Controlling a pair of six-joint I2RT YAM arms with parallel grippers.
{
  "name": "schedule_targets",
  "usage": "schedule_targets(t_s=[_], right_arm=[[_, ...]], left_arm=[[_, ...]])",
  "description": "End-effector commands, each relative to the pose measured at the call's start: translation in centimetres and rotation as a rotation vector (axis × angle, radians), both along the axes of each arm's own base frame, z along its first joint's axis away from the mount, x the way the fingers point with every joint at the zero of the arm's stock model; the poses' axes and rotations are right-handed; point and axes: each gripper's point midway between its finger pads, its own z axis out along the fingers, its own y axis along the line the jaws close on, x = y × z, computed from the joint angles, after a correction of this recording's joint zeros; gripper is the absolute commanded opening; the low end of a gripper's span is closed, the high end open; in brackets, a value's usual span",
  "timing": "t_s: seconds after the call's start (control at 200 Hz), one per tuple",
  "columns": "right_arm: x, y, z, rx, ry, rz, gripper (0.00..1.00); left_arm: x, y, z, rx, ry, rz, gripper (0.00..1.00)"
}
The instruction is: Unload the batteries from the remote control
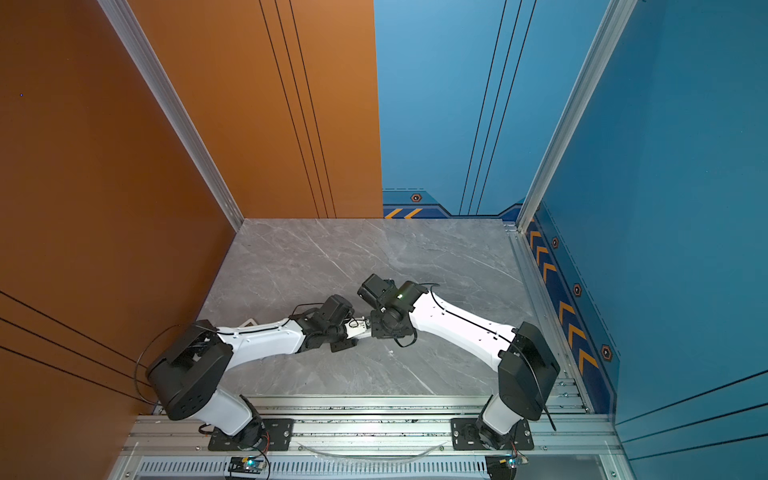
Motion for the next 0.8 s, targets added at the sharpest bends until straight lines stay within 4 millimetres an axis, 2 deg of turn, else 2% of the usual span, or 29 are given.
schedule_targets(t_s=[0.0, 0.23, 0.39, 0.46, 0.555, 0.601, 0.796], right_arm=[[0.2, -0.3, -1.5, -0.034, -0.013, -0.02, 0.0], [-0.7, -0.3, -2.9, -0.031, -0.117, -0.047, 0.0], [-1.3, 1.0, -3.8, 0.032, -0.332, -0.024, 0.0], [-1.8, 0.4, -4.9, 0.019, -0.373, -0.048, 0.0], [-2.2, 0.7, -5.9, 0.094, -0.428, -0.073, 0.0], [-2.2, 1.5, -5.8, 0.162, -0.468, -0.08, 0.0], [-2.2, 2.4, -5.4, 0.225, -0.591, -0.06, 0.0]], left_arm=[[-2.4, 2.3, -3.1, 0.092, 0.107, -0.009, 0.28], [-2.7, 2.0, -3.1, 0.073, 0.157, -0.031, 0.18], [-3.4, 2.4, -3.1, 0.065, 0.235, -0.039, 0.16], [-3.5, 2.4, -3.1, 0.061, 0.255, -0.041, 0.15], [-3.6, 2.4, -3.2, 0.064, 0.268, -0.047, 0.15], [-3.6, 2.3, -3.2, 0.062, 0.273, -0.05, 0.14], [-3.6, 2.5, -3.3, 0.057, 0.292, -0.048, 0.13]])
